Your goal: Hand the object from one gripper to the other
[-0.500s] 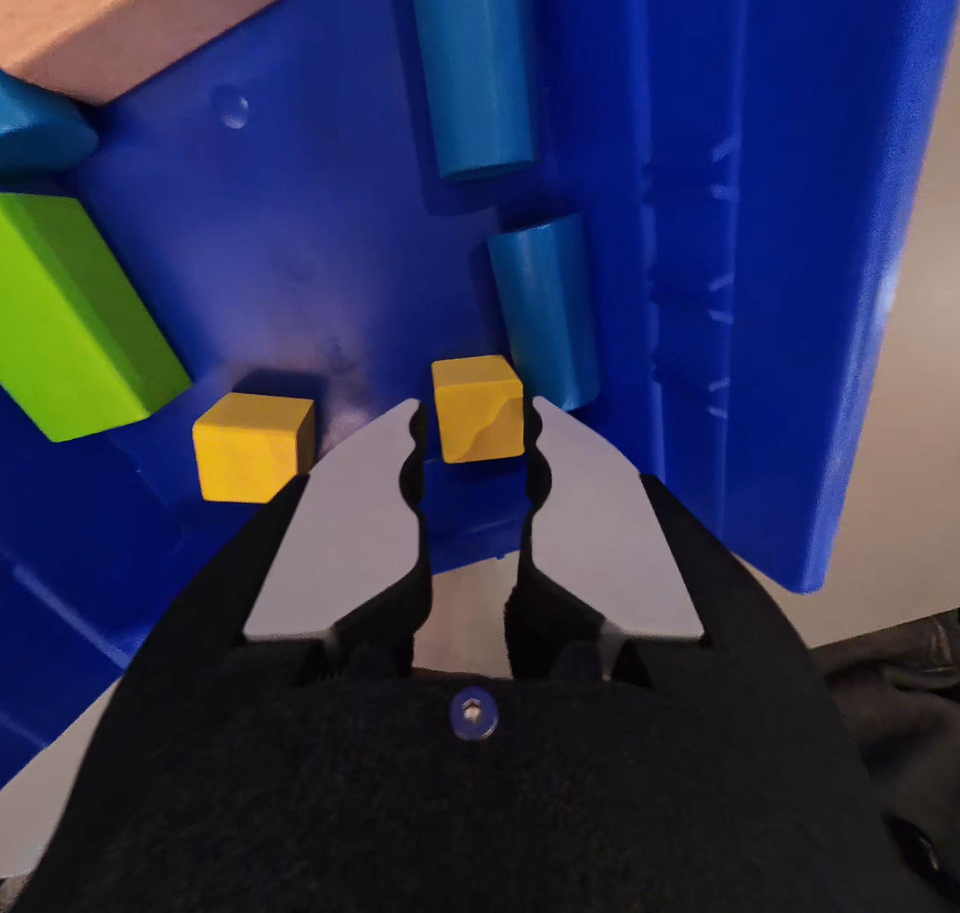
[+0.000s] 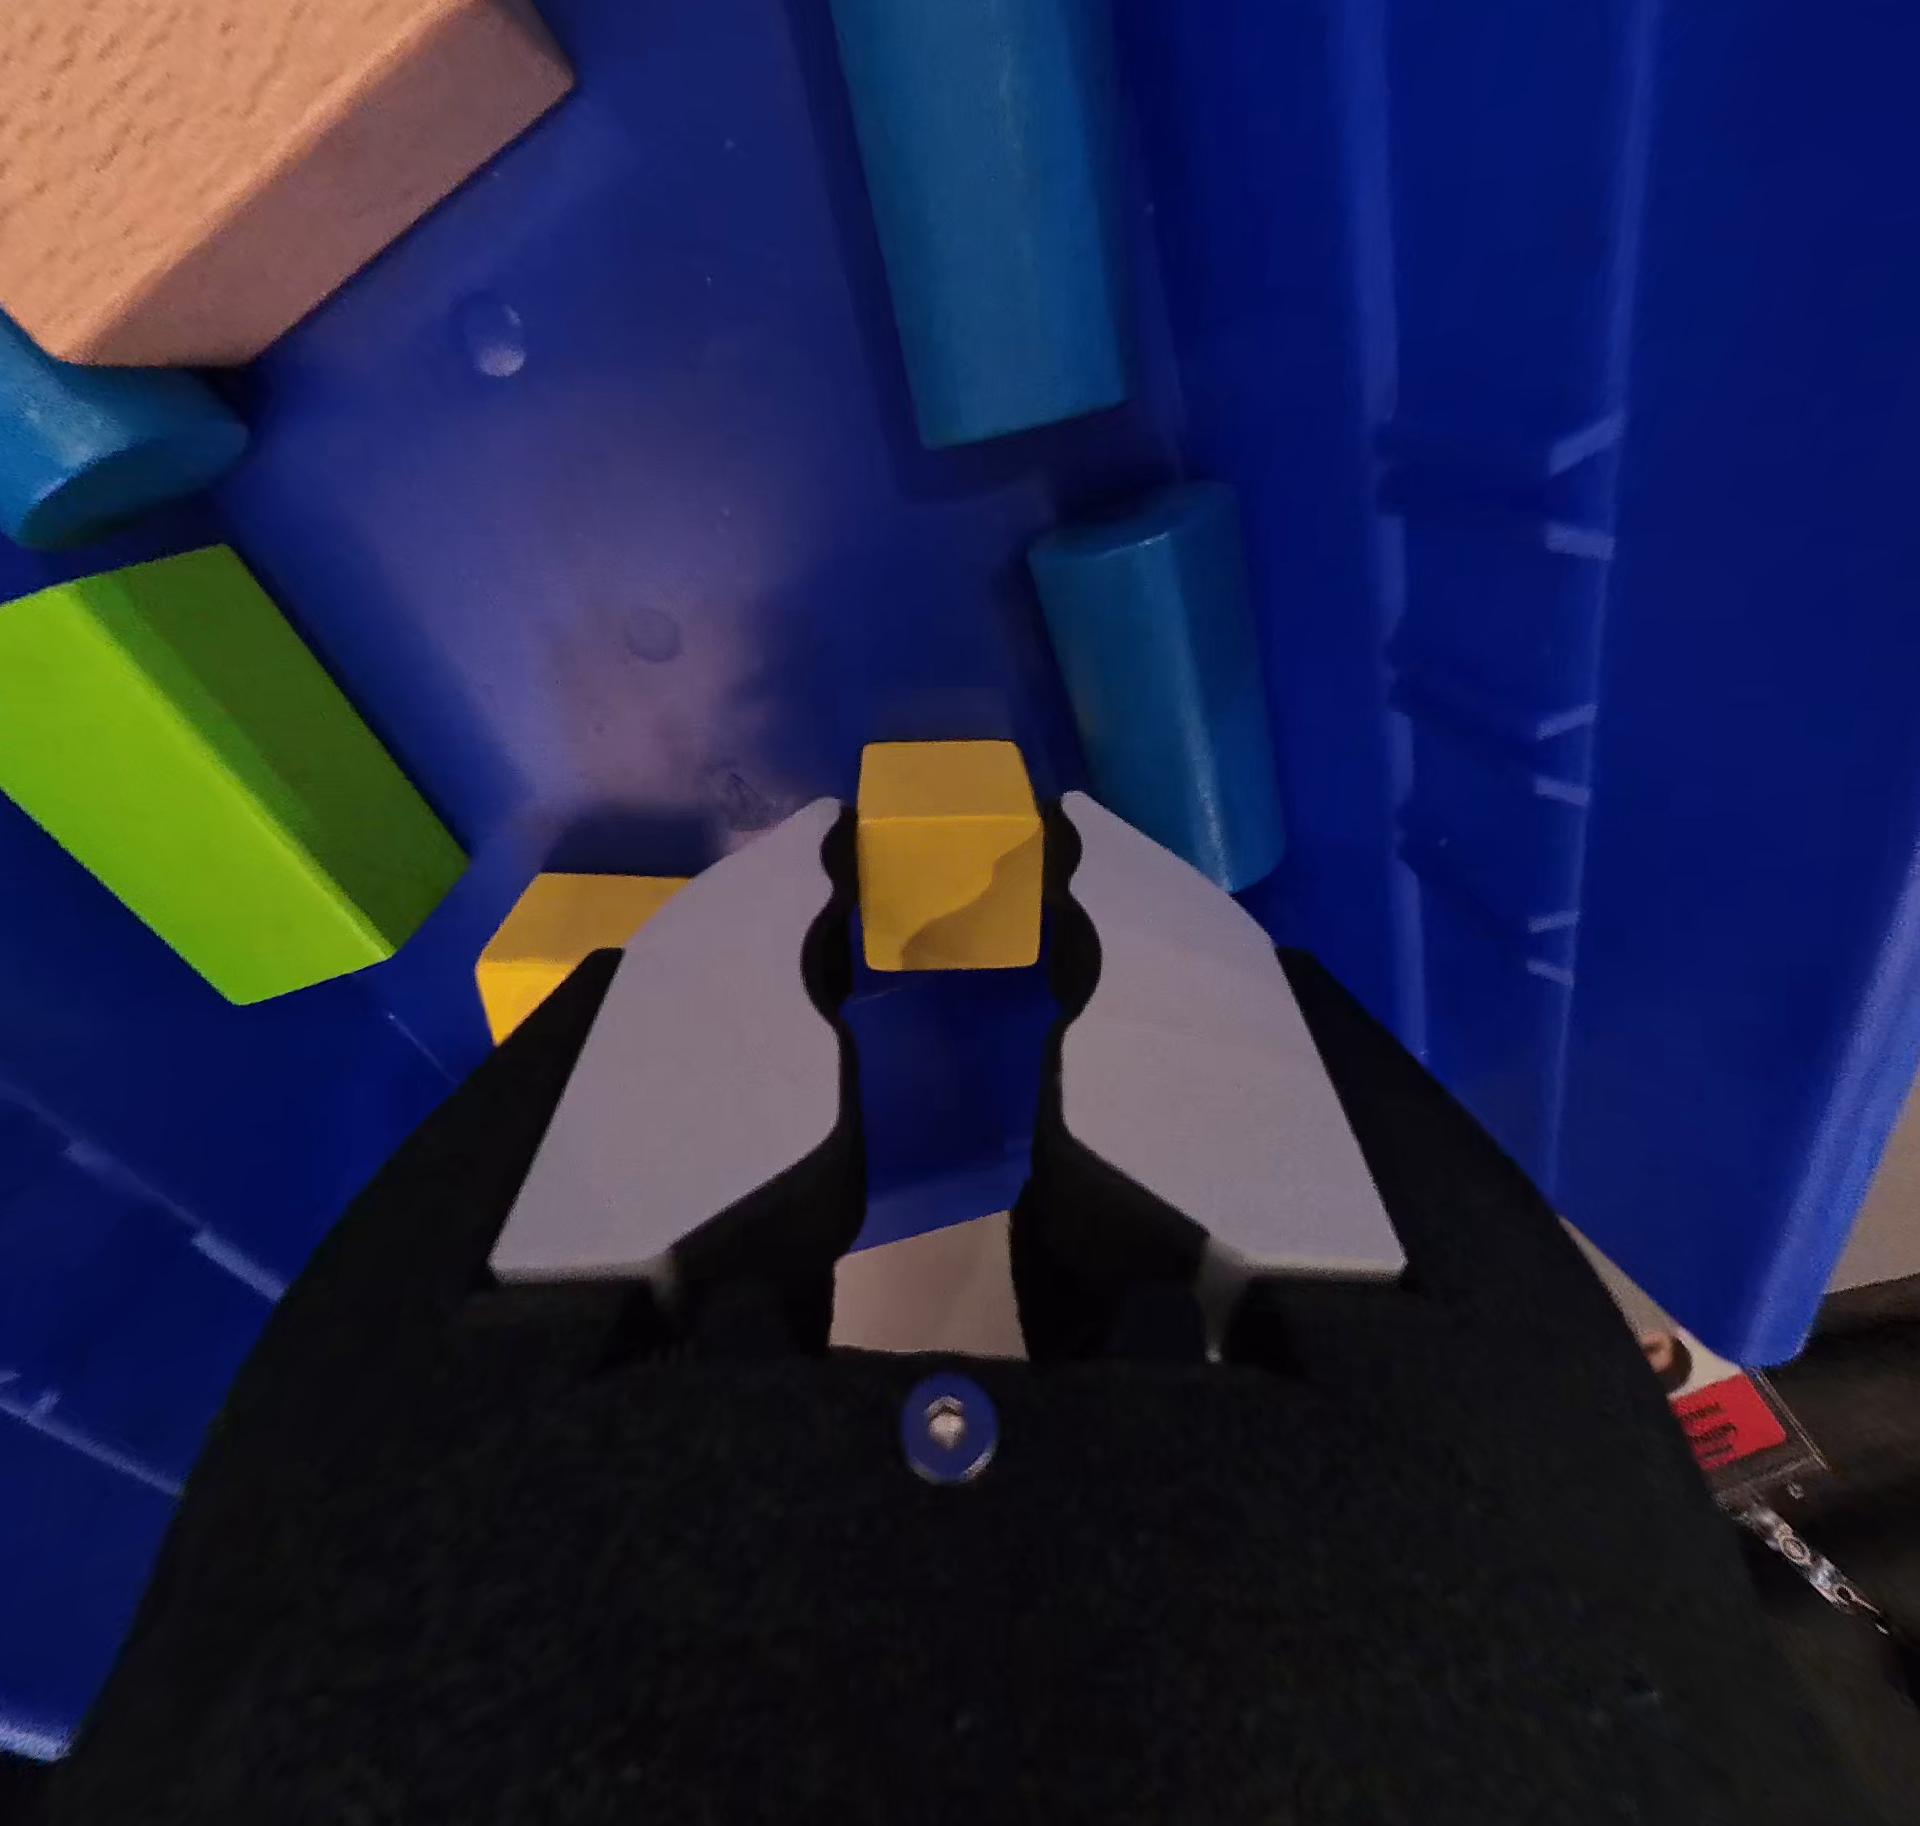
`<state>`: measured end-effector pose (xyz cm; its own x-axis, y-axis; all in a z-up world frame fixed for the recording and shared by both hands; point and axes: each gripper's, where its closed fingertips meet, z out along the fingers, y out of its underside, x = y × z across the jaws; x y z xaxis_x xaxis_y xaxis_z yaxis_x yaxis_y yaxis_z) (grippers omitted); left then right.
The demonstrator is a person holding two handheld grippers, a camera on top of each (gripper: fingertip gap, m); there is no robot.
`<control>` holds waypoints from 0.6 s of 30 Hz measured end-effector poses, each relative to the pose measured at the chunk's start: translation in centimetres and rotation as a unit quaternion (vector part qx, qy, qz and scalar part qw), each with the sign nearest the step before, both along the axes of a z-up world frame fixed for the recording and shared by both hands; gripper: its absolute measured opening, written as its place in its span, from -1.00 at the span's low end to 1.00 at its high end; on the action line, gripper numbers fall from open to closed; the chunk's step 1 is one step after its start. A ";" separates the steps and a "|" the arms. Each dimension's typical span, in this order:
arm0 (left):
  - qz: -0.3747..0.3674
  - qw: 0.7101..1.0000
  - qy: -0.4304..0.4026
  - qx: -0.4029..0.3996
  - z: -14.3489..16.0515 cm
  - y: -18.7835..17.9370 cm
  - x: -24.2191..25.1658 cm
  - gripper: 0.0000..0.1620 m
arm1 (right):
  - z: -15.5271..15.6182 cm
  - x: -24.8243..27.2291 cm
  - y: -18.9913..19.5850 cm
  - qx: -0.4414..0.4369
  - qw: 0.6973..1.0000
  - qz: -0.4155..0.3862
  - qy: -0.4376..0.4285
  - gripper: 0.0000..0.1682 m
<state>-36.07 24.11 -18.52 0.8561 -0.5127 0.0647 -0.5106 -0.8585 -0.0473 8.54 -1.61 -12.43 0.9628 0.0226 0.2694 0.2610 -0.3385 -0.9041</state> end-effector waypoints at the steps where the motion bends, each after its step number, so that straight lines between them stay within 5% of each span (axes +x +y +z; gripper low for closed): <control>1: -0.003 1.000 -0.005 0.006 0.0 0.2 -0.1 -0.59 | 0.2 0.0 0.0 0.003 1.000 0.001 0.002 -0.30; 4: -0.001 0.997 -0.065 0.045 1.3 1.1 -0.2 -0.58 | 0.6 -0.1 -0.1 0.014 1.000 0.004 0.003 -0.30; 8: 0.005 0.960 -0.254 0.115 6.5 1.5 0.8 -0.59 | 1.7 -2.3 0.3 0.039 0.996 0.064 0.039 -0.30; 13: -0.021 0.858 -0.504 0.094 13.3 -2.4 4.5 -0.59 | 4.4 -8.0 2.7 0.056 0.974 0.205 0.075 -0.27; 18: -0.067 0.762 -0.644 -0.001 17.5 -7.8 10.1 -0.59 | 7.0 -14.9 6.7 0.066 0.933 0.351 0.044 -0.28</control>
<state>-25.96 16.30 -1.05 0.0224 -0.5877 0.8088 -0.1252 -0.8043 -0.5809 -6.39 5.13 -5.44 0.7412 0.6284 0.2359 0.3001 0.0041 -0.9539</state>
